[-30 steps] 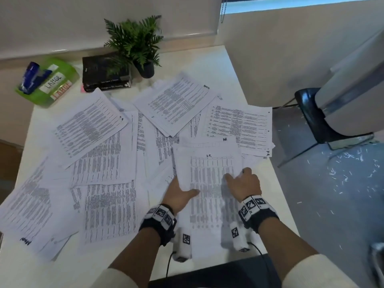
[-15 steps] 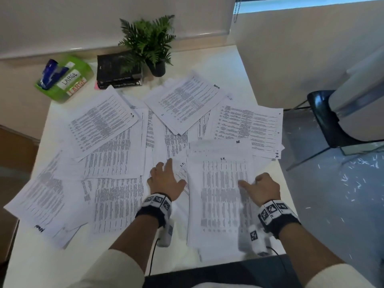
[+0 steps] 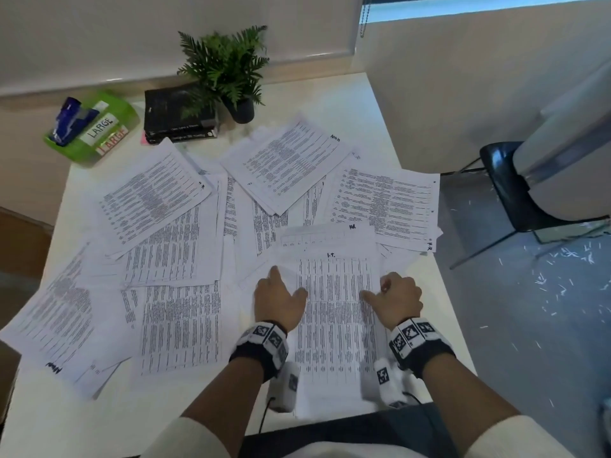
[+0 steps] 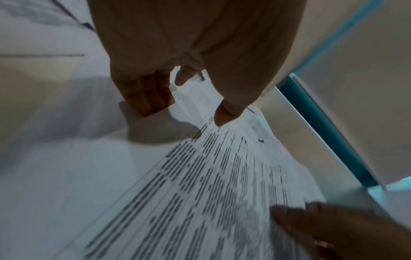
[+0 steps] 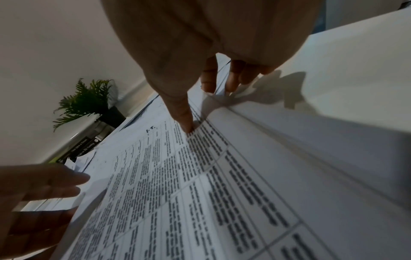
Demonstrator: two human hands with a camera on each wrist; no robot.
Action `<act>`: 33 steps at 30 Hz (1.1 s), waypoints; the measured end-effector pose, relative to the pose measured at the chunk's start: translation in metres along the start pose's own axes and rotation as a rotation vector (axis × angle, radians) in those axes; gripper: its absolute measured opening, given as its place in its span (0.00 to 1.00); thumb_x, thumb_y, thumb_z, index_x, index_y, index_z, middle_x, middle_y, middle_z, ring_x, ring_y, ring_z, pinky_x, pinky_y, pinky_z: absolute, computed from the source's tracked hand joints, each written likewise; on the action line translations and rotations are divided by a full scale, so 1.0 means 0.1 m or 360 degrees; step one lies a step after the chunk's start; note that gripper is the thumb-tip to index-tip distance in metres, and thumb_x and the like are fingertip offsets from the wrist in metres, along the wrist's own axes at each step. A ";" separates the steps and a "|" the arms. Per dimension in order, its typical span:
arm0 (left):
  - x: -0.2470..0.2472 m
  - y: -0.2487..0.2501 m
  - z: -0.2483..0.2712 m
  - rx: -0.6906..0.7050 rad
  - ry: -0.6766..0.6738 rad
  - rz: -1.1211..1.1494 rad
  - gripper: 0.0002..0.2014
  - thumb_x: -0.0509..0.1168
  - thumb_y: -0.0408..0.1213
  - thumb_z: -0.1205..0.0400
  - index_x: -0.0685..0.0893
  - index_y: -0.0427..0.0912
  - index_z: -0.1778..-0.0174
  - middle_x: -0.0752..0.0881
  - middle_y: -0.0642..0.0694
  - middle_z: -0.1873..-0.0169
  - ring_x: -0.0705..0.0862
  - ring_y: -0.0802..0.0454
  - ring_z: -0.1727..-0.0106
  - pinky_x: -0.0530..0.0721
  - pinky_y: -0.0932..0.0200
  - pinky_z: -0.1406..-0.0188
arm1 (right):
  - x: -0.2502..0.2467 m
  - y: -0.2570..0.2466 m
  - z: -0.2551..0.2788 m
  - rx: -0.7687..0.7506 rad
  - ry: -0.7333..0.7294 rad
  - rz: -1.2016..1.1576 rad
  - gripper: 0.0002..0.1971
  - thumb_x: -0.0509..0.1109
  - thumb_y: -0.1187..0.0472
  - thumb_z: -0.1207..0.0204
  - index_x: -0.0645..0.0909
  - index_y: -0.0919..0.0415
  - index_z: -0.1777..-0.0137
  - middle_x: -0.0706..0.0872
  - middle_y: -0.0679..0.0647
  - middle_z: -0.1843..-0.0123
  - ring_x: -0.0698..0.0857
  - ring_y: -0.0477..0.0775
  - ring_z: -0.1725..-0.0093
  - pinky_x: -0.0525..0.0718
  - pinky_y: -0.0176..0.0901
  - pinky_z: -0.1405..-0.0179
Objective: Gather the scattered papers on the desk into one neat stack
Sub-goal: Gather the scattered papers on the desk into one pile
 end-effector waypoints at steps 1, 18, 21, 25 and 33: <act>-0.01 0.02 0.00 -0.0079 -0.0009 0.0106 0.42 0.66 0.52 0.19 0.54 0.40 0.15 0.71 0.35 0.25 0.71 0.36 0.23 0.74 0.44 0.26 | -0.01 -0.02 0.01 0.0012 -0.0001 0.0081 0.20 0.80 0.41 0.35 0.75 0.51 0.57 0.76 0.52 0.49 0.76 0.59 0.45 0.76 0.53 0.42; 0.01 0.13 0.03 -0.0228 -0.0104 0.0517 0.43 0.68 0.46 0.20 0.51 0.49 0.13 0.76 0.42 0.24 0.78 0.42 0.27 0.76 0.55 0.32 | -0.01 0.03 -0.04 -0.0277 -0.0322 -0.0397 0.30 0.78 0.58 0.25 0.73 0.58 0.24 0.82 0.53 0.27 0.79 0.59 0.27 0.76 0.52 0.27; -0.06 0.05 0.01 -0.0300 -0.0068 0.0590 0.38 0.65 0.47 0.20 0.58 0.50 0.14 0.79 0.46 0.28 0.79 0.44 0.32 0.77 0.53 0.32 | -0.14 0.05 -0.06 -0.0311 -0.0339 -0.0608 0.16 0.76 0.62 0.23 0.82 0.55 0.37 0.89 0.50 0.40 0.87 0.55 0.39 0.82 0.51 0.37; -0.13 0.01 -0.09 -0.0262 -0.0042 0.0592 0.26 0.65 0.45 0.18 0.72 0.48 0.23 0.81 0.49 0.37 0.77 0.54 0.48 0.71 0.62 0.48 | -0.40 0.11 -0.12 -0.0351 -0.0175 -0.0720 0.14 0.75 0.64 0.22 0.83 0.57 0.37 0.89 0.52 0.43 0.88 0.54 0.45 0.83 0.45 0.46; -0.15 -0.08 -0.15 -0.0162 -0.0097 0.0471 0.19 0.66 0.42 0.21 0.79 0.51 0.33 0.85 0.49 0.42 0.83 0.50 0.45 0.76 0.60 0.47 | -0.67 0.27 -0.27 -0.0253 0.0002 -0.0749 0.18 0.72 0.60 0.20 0.81 0.58 0.31 0.88 0.53 0.44 0.87 0.59 0.47 0.83 0.49 0.48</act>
Point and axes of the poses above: each hand's wrist, its own z-axis away from the middle knuckle, its own x-axis out of the palm, y = z × x, the point moved 6 cm from there along -z, towards the middle knuckle
